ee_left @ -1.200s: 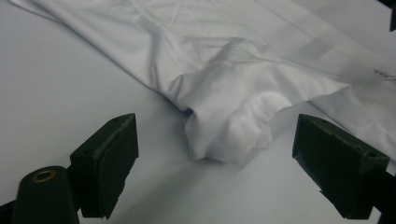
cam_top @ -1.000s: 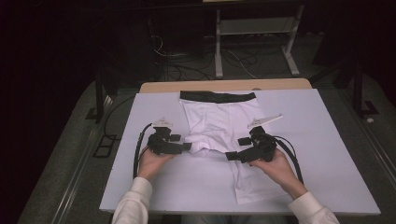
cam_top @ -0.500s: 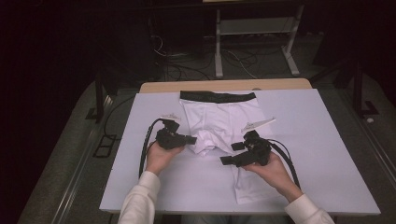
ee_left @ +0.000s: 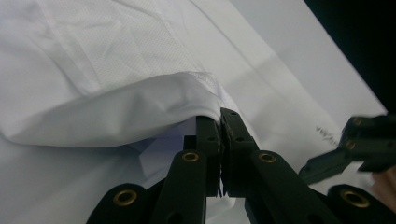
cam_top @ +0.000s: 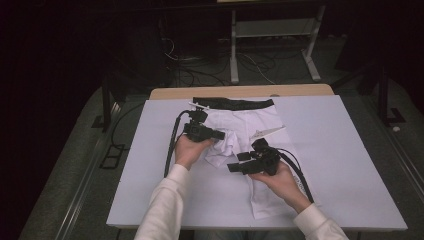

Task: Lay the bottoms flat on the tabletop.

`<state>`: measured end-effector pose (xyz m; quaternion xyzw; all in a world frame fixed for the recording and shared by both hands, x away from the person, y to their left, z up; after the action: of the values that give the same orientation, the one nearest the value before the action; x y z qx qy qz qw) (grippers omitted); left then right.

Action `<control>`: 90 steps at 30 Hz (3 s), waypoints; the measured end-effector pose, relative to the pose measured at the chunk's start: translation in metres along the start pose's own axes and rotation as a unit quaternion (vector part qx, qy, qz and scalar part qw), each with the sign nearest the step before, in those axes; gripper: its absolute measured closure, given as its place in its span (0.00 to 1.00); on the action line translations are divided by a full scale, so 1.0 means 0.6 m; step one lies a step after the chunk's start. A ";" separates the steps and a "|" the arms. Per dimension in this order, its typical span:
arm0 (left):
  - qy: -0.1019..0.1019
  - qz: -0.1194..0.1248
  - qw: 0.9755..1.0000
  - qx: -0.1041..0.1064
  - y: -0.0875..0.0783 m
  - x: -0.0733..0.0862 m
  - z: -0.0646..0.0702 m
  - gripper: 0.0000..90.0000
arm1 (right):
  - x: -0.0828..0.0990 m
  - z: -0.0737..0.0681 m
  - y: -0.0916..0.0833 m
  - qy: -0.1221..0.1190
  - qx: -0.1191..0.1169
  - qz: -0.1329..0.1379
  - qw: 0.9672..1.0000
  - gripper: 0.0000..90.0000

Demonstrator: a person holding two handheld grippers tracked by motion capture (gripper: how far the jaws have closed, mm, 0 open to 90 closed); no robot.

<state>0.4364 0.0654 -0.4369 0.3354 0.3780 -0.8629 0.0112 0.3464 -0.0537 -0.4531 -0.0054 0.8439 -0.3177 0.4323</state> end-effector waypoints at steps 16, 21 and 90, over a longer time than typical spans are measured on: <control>0.002 0.013 1.000 -0.002 0.022 -0.008 0.046 0.96 | -0.021 0.045 0.056 0.124 0.021 0.059 0.990 0.58; 0.006 0.015 1.000 0.004 0.030 -0.007 0.058 0.96 | -0.023 0.064 0.059 0.170 0.038 0.070 0.982 0.79; 0.199 0.004 0.980 0.004 0.092 0.076 0.157 0.98 | 0.006 0.118 -0.108 0.229 -0.002 0.085 0.970 0.57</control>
<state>0.3625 -0.0257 -0.4531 0.5016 0.3681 -0.7804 -0.0621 0.3789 -0.1438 -0.4505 0.1382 0.9185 -0.2706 0.2530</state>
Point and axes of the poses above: each handheld gripper's, and its own axes: y roughly forward along the jaws, x roughly out of its underside, z roughly to its right, the point moved 7 cm from there along y, roughly forward along the jaws, and after that the axes turned 2 degrees about z, right-handed, at the moved point
